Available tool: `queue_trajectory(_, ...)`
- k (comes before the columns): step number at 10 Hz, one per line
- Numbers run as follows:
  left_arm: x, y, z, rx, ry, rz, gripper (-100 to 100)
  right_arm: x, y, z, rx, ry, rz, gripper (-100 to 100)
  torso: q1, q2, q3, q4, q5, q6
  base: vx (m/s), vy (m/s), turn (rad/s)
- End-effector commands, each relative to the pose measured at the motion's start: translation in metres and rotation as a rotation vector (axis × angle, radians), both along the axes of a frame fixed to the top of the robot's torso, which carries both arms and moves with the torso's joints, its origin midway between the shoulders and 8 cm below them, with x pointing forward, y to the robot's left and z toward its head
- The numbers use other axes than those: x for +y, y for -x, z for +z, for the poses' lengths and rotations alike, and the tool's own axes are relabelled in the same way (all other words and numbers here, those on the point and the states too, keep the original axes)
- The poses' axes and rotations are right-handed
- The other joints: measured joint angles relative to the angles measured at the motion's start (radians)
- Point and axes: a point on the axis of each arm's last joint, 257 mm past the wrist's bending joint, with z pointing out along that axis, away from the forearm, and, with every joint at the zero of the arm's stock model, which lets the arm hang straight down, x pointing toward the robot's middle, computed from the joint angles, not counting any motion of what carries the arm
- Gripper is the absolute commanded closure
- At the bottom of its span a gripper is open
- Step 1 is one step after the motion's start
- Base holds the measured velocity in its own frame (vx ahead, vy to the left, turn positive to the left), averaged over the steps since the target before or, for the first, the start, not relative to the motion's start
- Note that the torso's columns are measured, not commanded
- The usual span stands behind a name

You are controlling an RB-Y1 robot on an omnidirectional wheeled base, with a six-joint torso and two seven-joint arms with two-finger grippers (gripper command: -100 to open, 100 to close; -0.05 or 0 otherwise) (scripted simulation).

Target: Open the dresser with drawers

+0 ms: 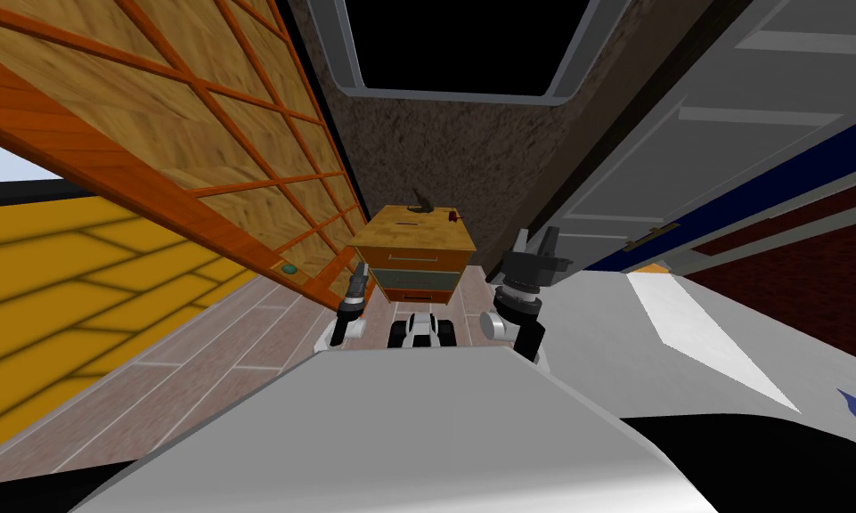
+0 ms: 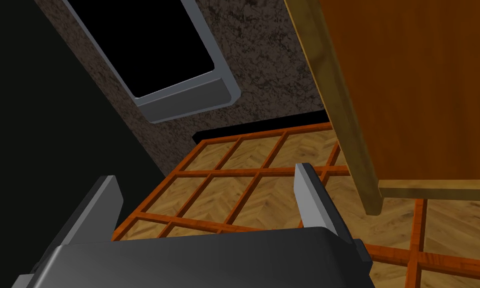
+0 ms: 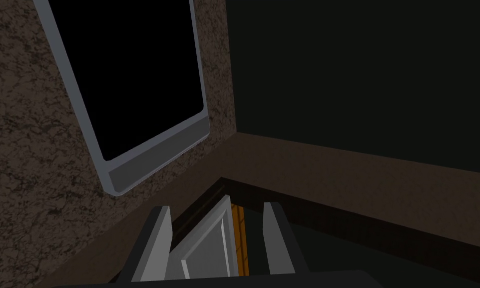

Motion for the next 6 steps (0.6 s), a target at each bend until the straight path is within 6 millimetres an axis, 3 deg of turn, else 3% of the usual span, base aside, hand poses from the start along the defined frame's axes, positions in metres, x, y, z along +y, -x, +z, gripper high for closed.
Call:
queue_trajectory(1,0.002,0.001,-0.014,0.006,-0.003,0.000,-100,0.000,0.000,0.000,0.000,0.000,0.000,0,0.000,0.001,0.000,0.000,0.000,0.000,0.055,-0.012,0.004)
queue_trajectory(6,0.004,0.003,-0.038,0.017,-0.001,0.001,-100,0.000,0.000,0.000,0.000,0.000,0.000,0,0.000,0.000,0.000,0.000,0.000,0.000,0.054,-0.006,0.004)
